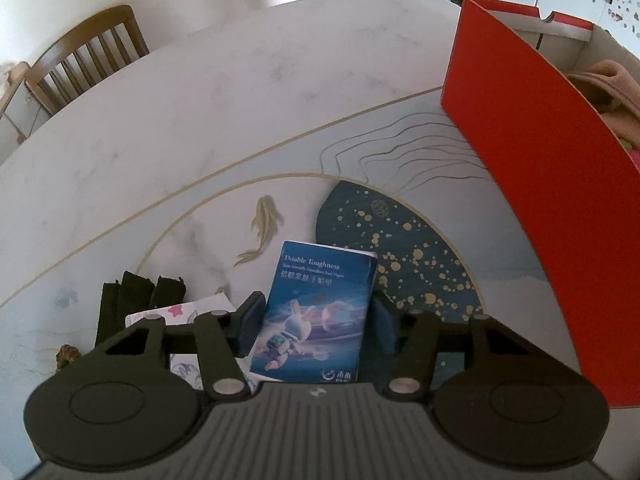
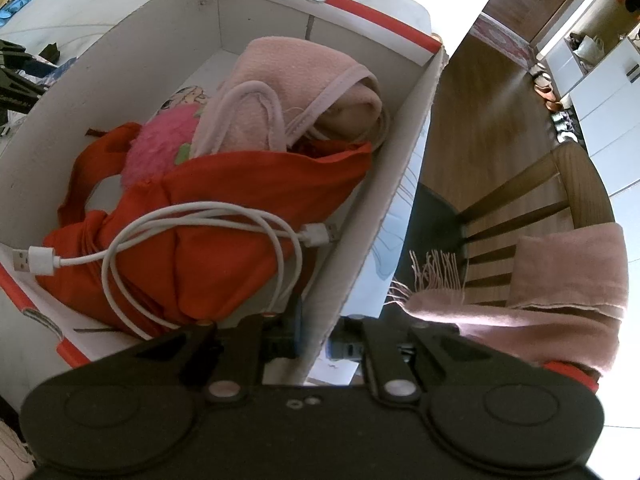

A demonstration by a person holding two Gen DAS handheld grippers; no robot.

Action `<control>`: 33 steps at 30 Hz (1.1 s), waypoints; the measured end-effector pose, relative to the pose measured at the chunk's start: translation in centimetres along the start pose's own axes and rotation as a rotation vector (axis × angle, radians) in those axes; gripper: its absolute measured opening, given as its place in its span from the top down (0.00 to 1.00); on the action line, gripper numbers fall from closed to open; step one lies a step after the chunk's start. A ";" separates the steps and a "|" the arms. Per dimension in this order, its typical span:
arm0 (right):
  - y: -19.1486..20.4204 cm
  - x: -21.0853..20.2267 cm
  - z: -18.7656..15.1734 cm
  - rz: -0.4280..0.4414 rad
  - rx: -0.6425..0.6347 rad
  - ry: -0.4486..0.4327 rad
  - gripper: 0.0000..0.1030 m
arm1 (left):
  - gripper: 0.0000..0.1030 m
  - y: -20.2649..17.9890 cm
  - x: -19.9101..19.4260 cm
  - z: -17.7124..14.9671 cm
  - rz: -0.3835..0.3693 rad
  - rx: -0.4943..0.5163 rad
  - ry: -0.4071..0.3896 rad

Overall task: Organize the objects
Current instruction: 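Carry the blue tissue pack with the left gripper over the box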

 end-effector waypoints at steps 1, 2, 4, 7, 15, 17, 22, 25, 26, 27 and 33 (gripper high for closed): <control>0.0 0.0 0.0 0.000 0.000 0.000 0.91 | 0.47 0.0 0.0 0.0 0.003 -0.002 0.000; 0.0 0.0 0.0 -0.001 -0.001 0.000 0.91 | 0.48 0.0 0.0 0.0 0.017 -0.006 0.004; 0.0 0.0 0.0 -0.001 0.000 0.000 0.91 | 0.48 0.0 -0.1 -0.1 0.032 -0.018 0.012; 0.0 0.0 0.0 0.000 0.000 0.000 0.91 | 0.49 -0.1 -0.5 -0.3 0.016 -0.046 0.014; -0.1 0.0 -0.1 0.002 -0.002 -0.006 0.91 | 0.49 -1.7 -4.0 -0.4 -0.008 -0.068 -0.006; -0.1 0.0 -0.1 0.004 0.000 -0.007 0.91 | 0.49 -2.4 -5.3 -0.1 -0.026 -0.068 -0.025; -0.1 -0.1 0.0 0.002 -0.005 -0.011 0.91 | 0.49 -5.0 -8.5 1.1 -0.065 -0.031 -0.061; -0.2 0.0 -0.1 0.007 -0.002 -0.014 0.91 | 0.49 -6.6 -10.1 2.0 -0.090 -0.003 -0.089; -0.2 0.0 -0.1 0.008 -0.001 -0.015 0.91 | 0.49 -7.2 -10.7 2.4 -0.098 0.007 -0.101; -0.2 0.0 -0.1 0.008 -0.002 -0.016 0.91 | 0.49 -7.9 -11.2 2.7 -0.109 0.020 -0.112; 0.0 0.0 -0.1 0.003 -0.010 -0.020 0.91 | 0.49 -11.8 -13.5 4.7 -0.169 0.100 -0.157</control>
Point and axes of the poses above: each gripper's, at about its wrist camera, not at the fingertips, and x roughly the way its jaws point, y to its left, z to its top, the point moved 5 cm from there along x, roughly the way its jaws point, and after that the axes turned 7 degrees about -z, right-handed, at the moved point
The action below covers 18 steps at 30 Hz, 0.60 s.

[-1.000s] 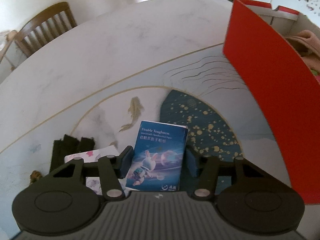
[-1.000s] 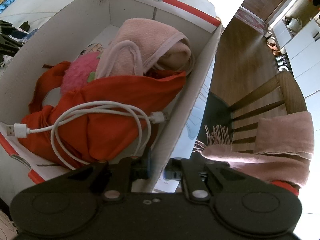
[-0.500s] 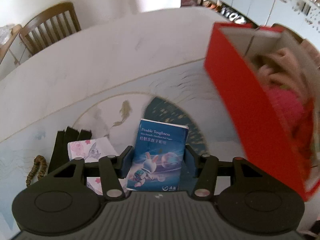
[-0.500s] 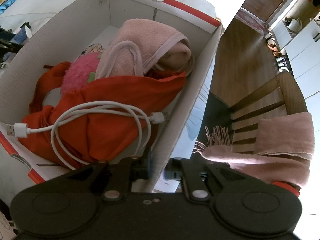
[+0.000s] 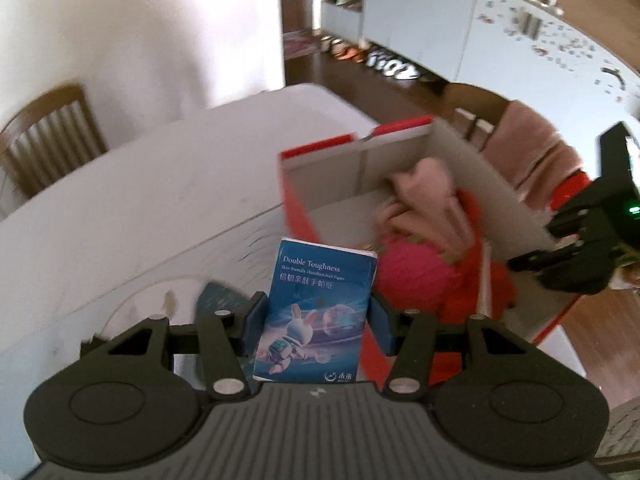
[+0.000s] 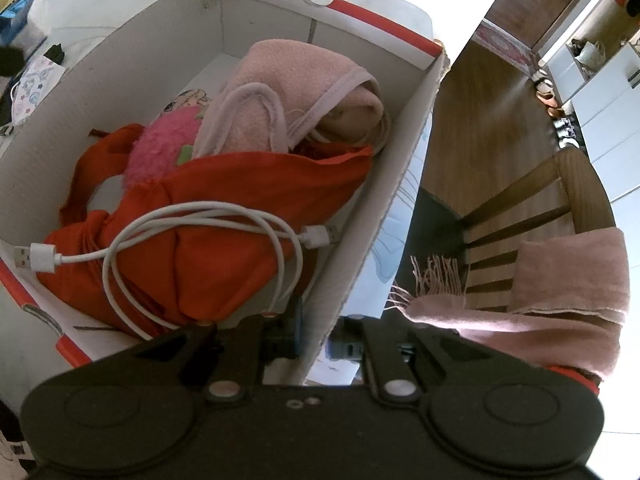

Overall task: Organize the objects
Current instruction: 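Carry the blue tissue pack with the left gripper over the box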

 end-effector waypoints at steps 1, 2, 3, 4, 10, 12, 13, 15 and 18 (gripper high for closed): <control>0.0 0.0 0.0 0.000 0.000 0.000 0.91 | 0.49 -0.6 0.0 0.3 -0.007 0.014 -0.003; 0.0 0.0 0.0 0.000 -0.001 -0.001 0.91 | 0.49 -1.2 0.0 0.7 -0.013 0.029 -0.006; 0.0 0.0 0.0 -0.001 -0.002 -0.002 0.91 | 0.49 -1.7 0.2 1.1 -0.019 0.046 -0.006; 0.0 -0.1 0.0 0.000 -0.002 -0.003 0.91 | 0.49 -2.2 0.4 1.3 -0.024 0.058 -0.005; 0.0 -0.2 0.0 0.004 -0.001 -0.006 0.91 | 0.49 -5.3 1.6 3.0 -0.050 0.143 -0.007; 0.0 -0.2 0.0 0.004 -0.003 -0.008 0.91 | 0.49 -6.2 2.0 3.4 -0.061 0.166 -0.001; 0.0 -0.2 0.0 0.004 -0.003 -0.008 0.91 | 0.49 -6.6 2.4 3.6 -0.063 0.177 0.002; 0.0 -0.3 0.0 0.004 -0.002 -0.010 0.91 | 0.49 -7.1 3.1 3.9 -0.064 0.194 0.013; 0.0 -0.3 0.0 0.005 -0.001 -0.011 0.91 | 0.49 -7.9 4.3 4.3 -0.073 0.207 0.032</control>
Point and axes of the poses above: each gripper's, at about its wrist camera, not at the fingertips, and x roughly the way its jaws point, y to its left, z to its top, the point moved 5 cm from there along x, roughly the way its jaws point, and after that the axes turned 7 degrees about -z, right-handed, at the moved point
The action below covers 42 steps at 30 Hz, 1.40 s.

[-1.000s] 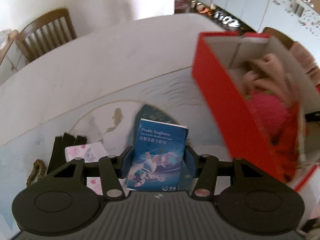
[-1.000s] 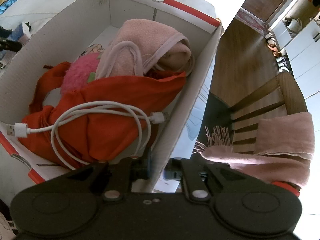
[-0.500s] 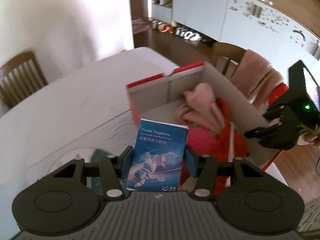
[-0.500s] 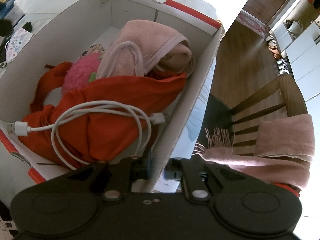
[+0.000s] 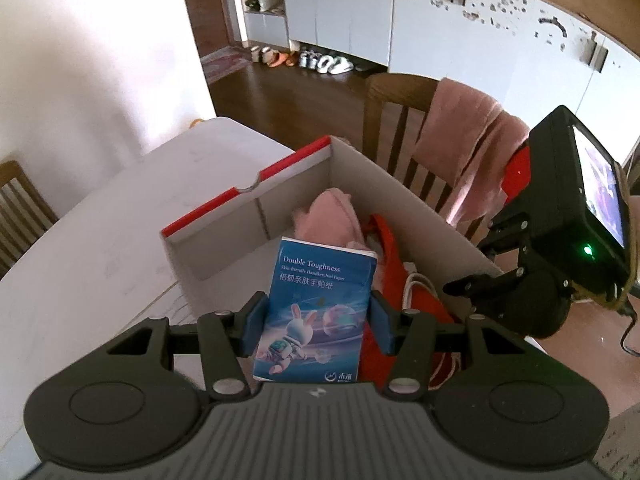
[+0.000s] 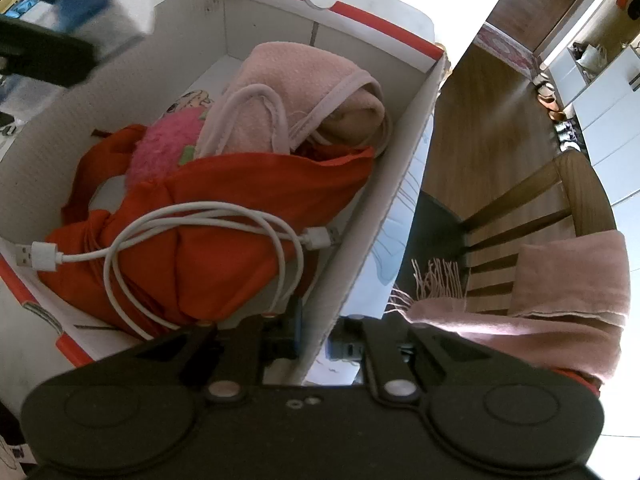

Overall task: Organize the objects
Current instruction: 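Carry the blue tissue pack with the left gripper over the box, then open the left gripper to drop the tissue pack into the box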

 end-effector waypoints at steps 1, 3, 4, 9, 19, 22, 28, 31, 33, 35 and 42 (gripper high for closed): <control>0.0 0.0 0.0 0.000 0.000 0.000 0.91 | 0.49 -0.2 0.3 0.2 -0.004 0.008 0.005; 0.1 0.0 0.0 0.000 0.001 -0.001 0.91 | 0.49 -0.7 1.1 0.4 -0.004 0.026 0.017; 0.0 0.0 0.0 0.000 0.001 -0.001 0.91 | 0.49 -0.9 1.5 0.5 -0.006 0.034 0.022; 0.0 0.0 0.0 -0.001 0.001 -0.001 0.91 | 0.49 -1.3 3.7 0.3 0.007 0.048 0.066; 0.0 -0.1 -0.1 -0.002 0.002 0.000 0.91 | 0.49 -1.2 6.2 -1.0 0.001 0.029 0.113; 0.0 -0.1 0.0 -0.002 0.003 -0.001 0.91 | 0.49 -1.2 6.3 -1.4 -0.002 0.027 0.116; 0.0 -0.3 0.0 -0.004 0.005 -0.001 0.91 | 0.48 -1.0 6.1 -2.0 -0.013 0.006 0.108; 0.0 -0.3 0.0 -0.005 0.003 -0.001 0.91 | 0.38 -1.1 5.6 -2.4 -0.019 -0.003 0.097; 0.0 -0.4 0.1 -0.006 0.003 -0.001 0.91 | 0.37 -1.1 5.2 -2.6 -0.019 -0.007 0.091; -0.1 -0.4 0.1 -0.005 0.003 -0.001 0.91 | 0.37 -1.0 4.7 -2.8 -0.018 -0.007 0.086; -0.1 -0.4 0.1 -0.007 0.002 0.000 0.91 | 0.37 -1.0 2.7 -3.2 -0.020 -0.023 0.055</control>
Point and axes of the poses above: each gripper's, at about its wrist camera, not at the fingertips, and x roughly the way its jaws point, y to its left, z to its top, the point moved 5 cm from there along x, roughly the way its jaws point, and after that the axes turned 7 degrees about -z, right-handed, at the moved point
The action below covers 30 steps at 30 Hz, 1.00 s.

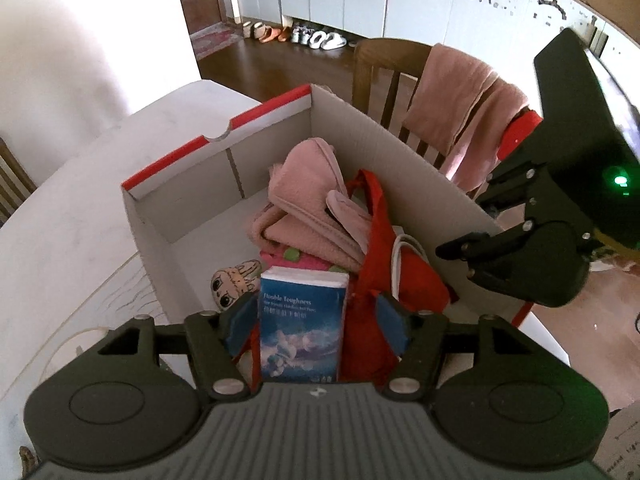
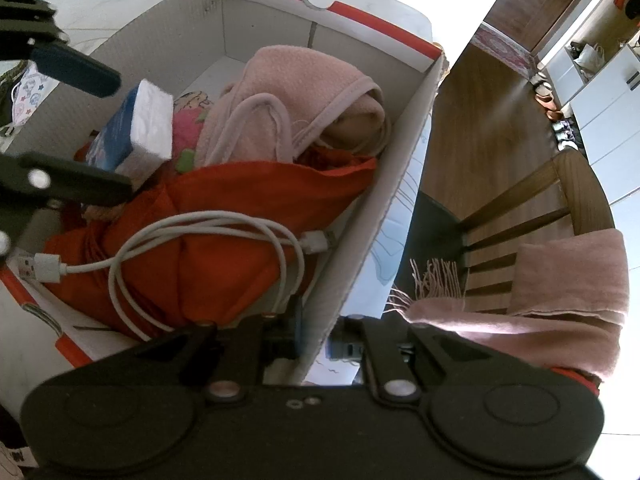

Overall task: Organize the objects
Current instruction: 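Open the left gripper to drop the tissue pack into the box, then move the left tool back to the table and grasp the printed face mask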

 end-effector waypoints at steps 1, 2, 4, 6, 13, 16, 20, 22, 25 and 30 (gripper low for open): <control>0.0 0.0 0.0 0.000 0.000 0.000 0.91 | 0.37 0.0 -0.3 0.0 0.001 -0.002 -0.006; 0.0 0.0 0.0 0.000 -0.001 0.000 0.91 | 0.37 0.0 -0.7 0.0 0.000 -0.005 -0.015; 0.0 0.0 0.0 0.000 0.000 0.000 0.91 | 0.37 0.2 -1.5 -0.1 -0.004 -0.016 -0.029; 0.0 0.0 0.0 -0.001 -0.001 0.001 0.91 | 0.37 0.4 -2.4 -0.3 0.001 -0.028 -0.044; 0.0 0.0 0.0 0.000 -0.002 0.001 0.91 | 0.37 2.3 -5.5 -1.5 0.026 -0.092 -0.099; 0.0 0.1 -0.1 0.001 0.001 0.002 0.91 | 0.37 3.0 -6.8 -2.1 0.042 -0.111 -0.119; 0.0 0.1 -0.1 0.002 0.001 0.003 0.91 | 0.37 4.3 -8.4 -3.2 0.068 -0.144 -0.141; 0.0 0.1 -0.1 0.002 0.001 0.003 0.91 | 0.37 5.0 -9.0 -3.9 0.082 -0.166 -0.144; -0.1 0.3 -0.3 0.003 0.001 0.005 0.91 | 0.37 6.4 -9.5 -5.3 0.103 -0.212 -0.141; -0.1 0.4 -0.3 0.003 0.002 0.006 0.91 | 0.32 9.4 -10.4 -7.9 0.163 -0.300 -0.138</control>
Point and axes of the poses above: each gripper's, at about its wrist camera, not at the fingertips, and x roughly the way its jaws point, y to its left, z to its top, the point moved 5 cm from there along x, roughly the way its jaws point, and after that the axes turned 7 degrees about -z, right-handed, at the moved point
